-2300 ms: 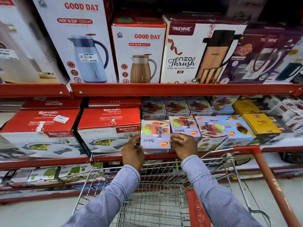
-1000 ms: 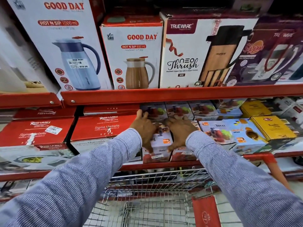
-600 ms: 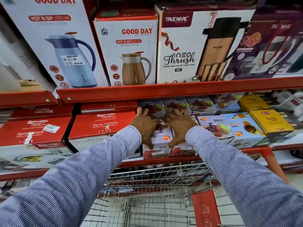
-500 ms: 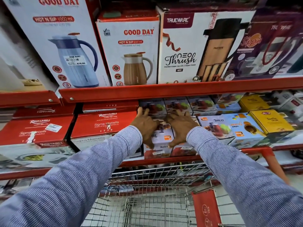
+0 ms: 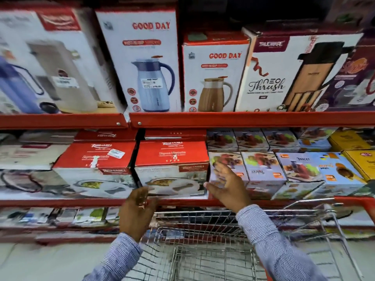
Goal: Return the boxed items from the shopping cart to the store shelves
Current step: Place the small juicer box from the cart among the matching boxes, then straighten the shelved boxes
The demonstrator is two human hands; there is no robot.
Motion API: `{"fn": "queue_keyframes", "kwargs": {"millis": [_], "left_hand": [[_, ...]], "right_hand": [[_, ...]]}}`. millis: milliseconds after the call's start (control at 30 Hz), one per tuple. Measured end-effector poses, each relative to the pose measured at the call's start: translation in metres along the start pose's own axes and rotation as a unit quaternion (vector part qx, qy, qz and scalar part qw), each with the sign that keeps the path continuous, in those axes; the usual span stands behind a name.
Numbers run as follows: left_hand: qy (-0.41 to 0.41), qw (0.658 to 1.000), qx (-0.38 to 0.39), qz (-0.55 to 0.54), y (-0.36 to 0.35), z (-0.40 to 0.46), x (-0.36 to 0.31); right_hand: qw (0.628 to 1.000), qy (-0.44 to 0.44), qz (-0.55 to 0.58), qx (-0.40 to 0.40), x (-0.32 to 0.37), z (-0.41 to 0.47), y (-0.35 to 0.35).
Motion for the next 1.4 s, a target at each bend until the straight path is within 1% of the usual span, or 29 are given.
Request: {"fn": "queue_keyframes", "kwargs": {"millis": [33, 100, 133, 167, 233, 333, 467, 700, 767, 933, 1400], "left_hand": [[0.029, 0.999, 0.013, -0.001, -0.003, 0.004, 0.008], [0.056, 0.997, 0.045, -0.006, -0.02, 0.011, 0.006], [0.064, 0.996, 0.05, -0.021, 0.012, 0.017, 0.021], [0.061, 0.996, 0.054, -0.025, 0.043, 0.023, 0.035], [0.039, 0.997, 0.073, 0.01, 0.028, 0.03, 0.028], [0.034, 0.997, 0.069, 0.024, 0.025, 0.032, 0.025], [0.031, 0.998, 0.051, 0.015, 0.025, 0.032, 0.024], [0.017, 0.998, 0.058, 0.003, 0.023, 0.032, 0.025], [0.004, 0.998, 0.059, 0.013, 0.023, 0.034, 0.027], [-0.01, 0.997, 0.061, 0.034, 0.023, 0.039, 0.031], [-0.02, 0.997, 0.064, 0.048, 0.025, 0.039, 0.034]], "right_hand": [[1.0, -0.019, 0.014, -0.002, -0.004, 0.003, -0.001], [0.998, -0.051, 0.026, 0.0, -0.016, 0.007, 0.002], [0.999, -0.045, 0.016, -0.002, 0.012, -0.004, -0.027], [0.999, -0.035, 0.009, -0.004, 0.04, -0.015, -0.054], [0.999, -0.05, 0.014, -0.005, 0.037, -0.013, -0.053], [0.997, -0.073, 0.007, -0.004, 0.026, -0.005, -0.056], [0.996, -0.087, 0.016, 0.001, 0.025, -0.005, -0.059], [0.994, -0.098, 0.041, -0.004, 0.026, -0.01, -0.058], [0.995, -0.092, 0.045, 0.0, 0.027, -0.012, -0.058], [0.991, -0.122, 0.051, -0.016, 0.024, -0.021, -0.058], [0.99, -0.123, 0.07, -0.02, 0.031, -0.029, -0.058]]}}
Point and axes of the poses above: each hand's wrist, its own z-axis towards the middle knuckle, its own y-axis out of the back of the hand, x = y × z, the point moved 6 cm from there along z, towards the middle knuckle, and after that the axes turned 7 degrees about -x, right-handed, at the moved point
